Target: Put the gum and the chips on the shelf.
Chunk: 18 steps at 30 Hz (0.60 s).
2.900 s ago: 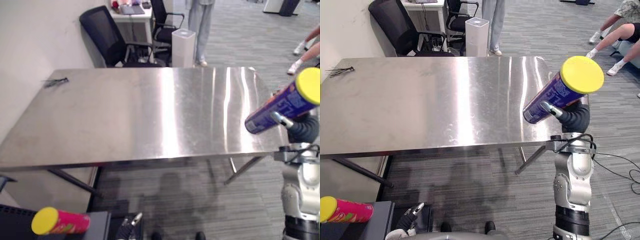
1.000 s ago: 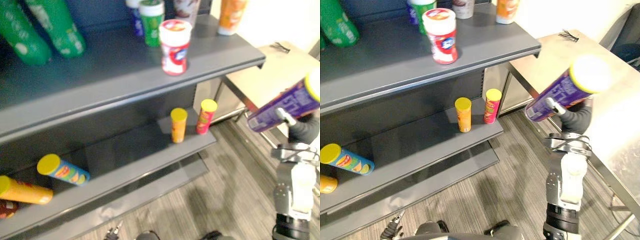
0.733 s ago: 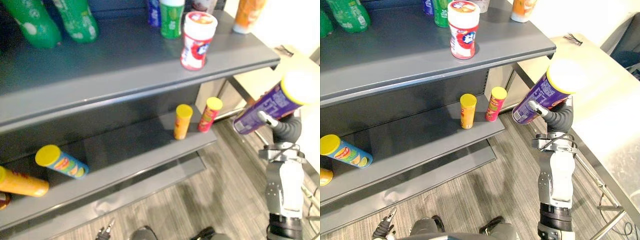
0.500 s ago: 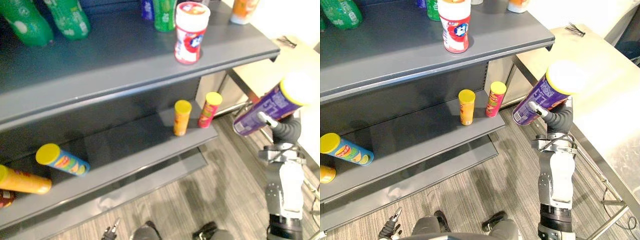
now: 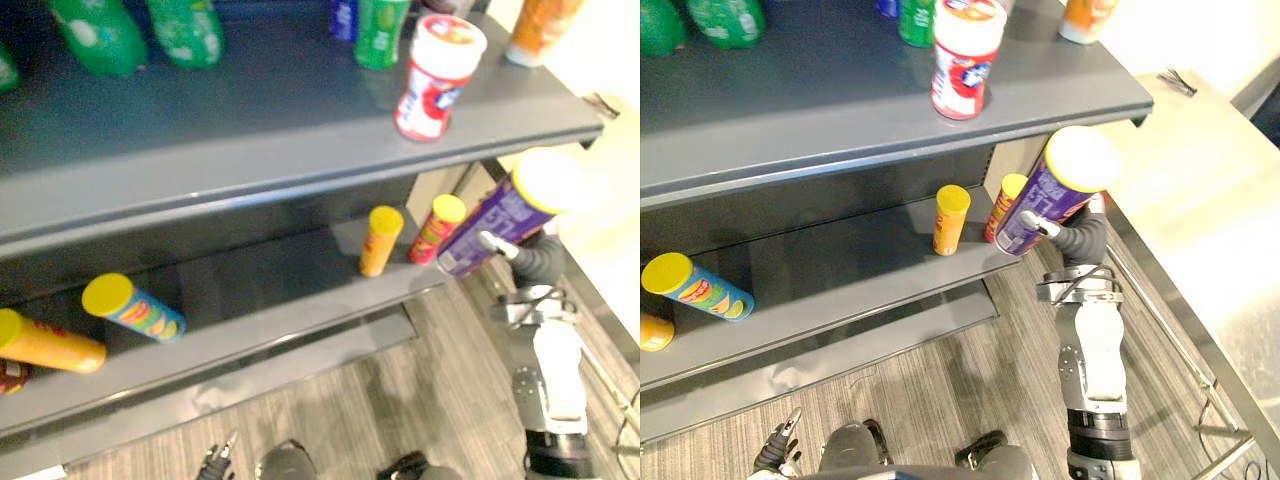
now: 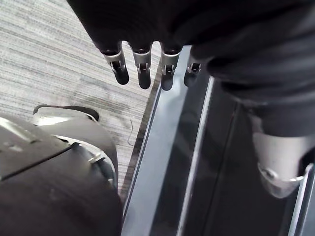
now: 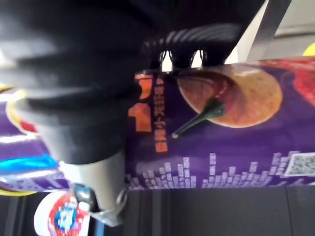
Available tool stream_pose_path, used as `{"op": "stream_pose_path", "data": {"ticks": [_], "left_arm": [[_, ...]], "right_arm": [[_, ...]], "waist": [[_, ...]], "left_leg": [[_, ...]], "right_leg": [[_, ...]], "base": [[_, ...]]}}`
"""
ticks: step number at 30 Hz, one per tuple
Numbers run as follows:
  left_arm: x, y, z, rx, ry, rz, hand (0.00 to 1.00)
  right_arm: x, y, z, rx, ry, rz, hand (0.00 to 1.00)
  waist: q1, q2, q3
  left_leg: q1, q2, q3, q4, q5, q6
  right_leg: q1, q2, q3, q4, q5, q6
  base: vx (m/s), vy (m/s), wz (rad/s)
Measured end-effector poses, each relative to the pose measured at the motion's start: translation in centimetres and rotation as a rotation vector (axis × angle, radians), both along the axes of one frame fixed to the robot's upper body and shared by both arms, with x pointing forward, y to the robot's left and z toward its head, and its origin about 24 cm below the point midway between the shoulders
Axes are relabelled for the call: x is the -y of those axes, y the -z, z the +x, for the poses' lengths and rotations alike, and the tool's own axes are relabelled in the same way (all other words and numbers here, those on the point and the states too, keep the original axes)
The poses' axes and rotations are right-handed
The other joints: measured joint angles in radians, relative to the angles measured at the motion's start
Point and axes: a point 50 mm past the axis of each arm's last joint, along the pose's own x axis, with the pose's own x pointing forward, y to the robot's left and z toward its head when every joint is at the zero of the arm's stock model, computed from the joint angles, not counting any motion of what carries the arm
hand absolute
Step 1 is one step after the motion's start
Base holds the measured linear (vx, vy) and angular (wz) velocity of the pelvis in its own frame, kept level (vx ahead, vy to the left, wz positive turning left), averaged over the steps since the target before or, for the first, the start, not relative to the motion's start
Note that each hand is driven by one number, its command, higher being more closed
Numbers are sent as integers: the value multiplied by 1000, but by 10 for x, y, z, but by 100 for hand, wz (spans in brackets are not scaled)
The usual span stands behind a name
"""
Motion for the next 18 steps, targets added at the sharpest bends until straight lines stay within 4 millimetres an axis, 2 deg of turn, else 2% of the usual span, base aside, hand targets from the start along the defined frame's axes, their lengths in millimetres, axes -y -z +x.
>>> {"op": "stream_pose_path", "data": {"ticks": [1,2,3,4,5,6,9,11,14,18], "left_arm": [[0,0,0,1,-2,-1,0],[0,0,1,-4,9,4,0],[-1,0,2,-8,23,10,0],[-4,-2,6,-10,54,33,0],[-11,-5,10,-10,64,55,0],[-14,-5,11,-20,62,67,0],[-14,-1,4,-56,58,63,0],[-12,0,2,-67,59,59,0],[-4,3,1,-74,69,45,0],[9,8,0,-87,96,8,0]], "right_arm": [[-4,-1,1,6,-18,0,100],[-6,-1,1,6,-23,1,100],[-6,0,1,0,-24,1,100],[-8,5,-1,-15,-36,6,100],[-11,7,-3,-17,-50,3,100],[-12,12,-9,-30,-65,-4,100],[-18,14,-17,-33,-104,-6,100],[-24,10,-19,-8,-138,-11,100],[-30,11,-20,-9,-170,-1,100],[-31,10,-21,-6,-182,83,100]], "waist": [[-3,4,3],[-12,15,9],[-21,22,14],[-46,30,18],[-61,27,18],[-67,22,15],[-73,-3,-6],[-62,10,-15],[-59,7,-17],[-60,-7,-28]], "left_leg": [[5,-7,-18,-8,-8,8],[18,-24,-44,-27,-20,14],[31,-33,-73,-46,-22,15],[37,-34,-129,-84,-22,13],[37,-39,-161,-109,-19,11],[51,-56,-192,-122,-14,10],[64,-110,-222,-128,-11,6],[47,-103,-229,-137,9,-16],[57,-81,-237,-179,46,-48],[83,-64,-246,-269,110,-83]], "right_leg": [[-8,-24,33,52,22,-21],[-54,-49,180,150,64,-82],[-98,-54,293,207,84,-114],[-174,16,555,261,18,-49],[-204,96,712,266,-68,-7],[-210,177,851,237,-130,6],[-172,200,882,78,-157,32],[-130,226,883,-36,-159,38],[-60,265,874,-175,-144,60],[-36,302,858,-227,-143,59]], "base": [[2,162,37],[-10,192,45],[-1,134,76],[21,8,93],[65,-88,118],[59,-104,90],[47,-91,54],[38,-127,6],[11,-183,3],[-33,-152,9]]}}
